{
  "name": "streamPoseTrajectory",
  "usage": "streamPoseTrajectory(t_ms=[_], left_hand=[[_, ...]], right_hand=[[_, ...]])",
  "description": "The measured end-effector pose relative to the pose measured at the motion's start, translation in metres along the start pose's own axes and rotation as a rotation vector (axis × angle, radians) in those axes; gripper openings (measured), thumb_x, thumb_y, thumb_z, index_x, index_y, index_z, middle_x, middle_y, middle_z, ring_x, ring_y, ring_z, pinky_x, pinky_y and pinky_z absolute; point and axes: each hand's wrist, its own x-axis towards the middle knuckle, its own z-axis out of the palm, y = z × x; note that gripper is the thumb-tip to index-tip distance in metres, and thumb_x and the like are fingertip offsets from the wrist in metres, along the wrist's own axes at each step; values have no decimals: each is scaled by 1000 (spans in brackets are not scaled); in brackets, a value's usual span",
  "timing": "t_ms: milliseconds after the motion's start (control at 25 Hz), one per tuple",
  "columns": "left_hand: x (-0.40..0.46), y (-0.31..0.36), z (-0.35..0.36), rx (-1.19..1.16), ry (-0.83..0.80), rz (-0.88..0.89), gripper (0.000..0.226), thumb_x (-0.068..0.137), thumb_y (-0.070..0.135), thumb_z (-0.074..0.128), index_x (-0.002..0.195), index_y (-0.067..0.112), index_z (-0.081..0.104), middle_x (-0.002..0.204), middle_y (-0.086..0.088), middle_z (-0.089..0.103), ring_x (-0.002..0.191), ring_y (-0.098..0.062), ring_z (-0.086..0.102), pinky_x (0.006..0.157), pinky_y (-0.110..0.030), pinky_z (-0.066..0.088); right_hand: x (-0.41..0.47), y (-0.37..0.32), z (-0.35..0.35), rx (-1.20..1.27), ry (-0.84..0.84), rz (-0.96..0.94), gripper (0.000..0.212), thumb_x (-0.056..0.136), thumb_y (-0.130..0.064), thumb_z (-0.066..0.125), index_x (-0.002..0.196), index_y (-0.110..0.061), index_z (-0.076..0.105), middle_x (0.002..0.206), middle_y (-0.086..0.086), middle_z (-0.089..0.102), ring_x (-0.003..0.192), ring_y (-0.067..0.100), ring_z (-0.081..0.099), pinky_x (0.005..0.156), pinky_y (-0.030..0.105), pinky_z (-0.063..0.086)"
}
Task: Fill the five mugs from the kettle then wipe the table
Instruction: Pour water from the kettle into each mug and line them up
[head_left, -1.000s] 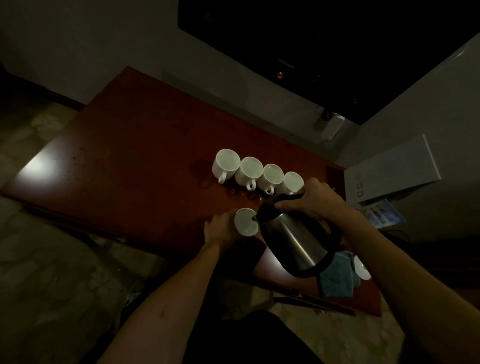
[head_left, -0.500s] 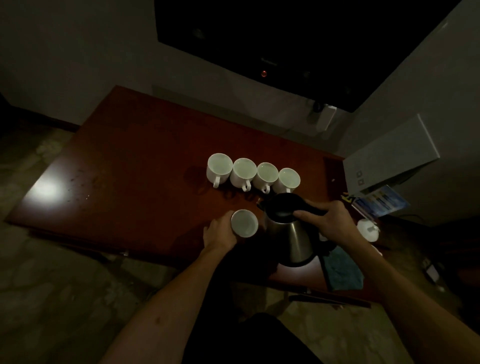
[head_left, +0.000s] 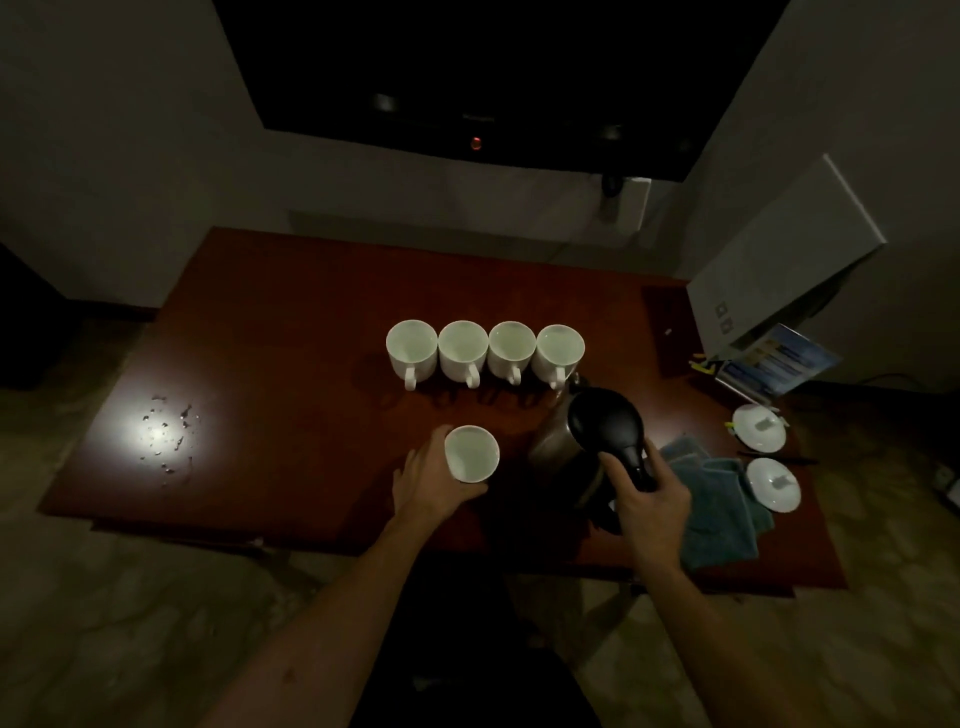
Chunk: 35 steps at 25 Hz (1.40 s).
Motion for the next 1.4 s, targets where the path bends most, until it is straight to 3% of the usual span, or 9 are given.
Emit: streamPoseTrajectory(t_ms=[200,360,520,760,880,1240,1400], left_hand=[[-5,5,10,0,64,-39,84,58,57,84,127,39,39,124,11,60,117,-21,56,93,-49,49],[-9,6,15,-13,107,-80,84,59,58,84,128,36,42,125,10,60,119,-20,56,97,-50,47],[-17,6,20,-67,184,-181,84,64,59,82,132,33,41,130,10,58,121,-18,54,104,-52,38],[-16,-6,-7,-98,235,-271,85,66,60,81,135,32,40,129,7,59,122,-21,55,107,-51,32],[-6,-22,-27,-175,263,-331,88,67,55,84,139,30,39,133,2,58,126,-25,52,110,-56,31],[43,-45,-76,-214,285,-360,90,66,48,87,140,29,40,135,-4,57,127,-31,51,110,-58,32],[72,-49,-99,-182,285,-366,89,68,43,87,141,26,40,136,-7,56,128,-33,50,108,-57,35]], right_hand=[[1,16,4,-64,-38,2,71,85,-49,73,147,-19,54,131,3,68,118,17,65,101,44,56],[0,14,3,-77,-44,-4,93,75,-76,60,150,-21,49,132,5,67,118,20,65,100,49,55],[0,17,2,-89,-72,-1,104,71,-89,54,153,-27,45,134,4,66,118,22,65,98,48,57],[-2,14,3,-74,-54,5,92,78,-72,61,153,-22,46,130,9,68,112,25,67,93,48,58],[-2,14,5,-49,-32,20,81,87,-51,70,156,-20,43,133,12,66,116,28,65,98,49,55],[0,17,10,-37,12,51,71,90,-33,74,154,-21,45,130,13,68,116,32,66,103,56,52],[6,18,11,-44,41,71,71,91,-28,75,155,-19,46,131,16,66,115,32,65,101,42,51]])
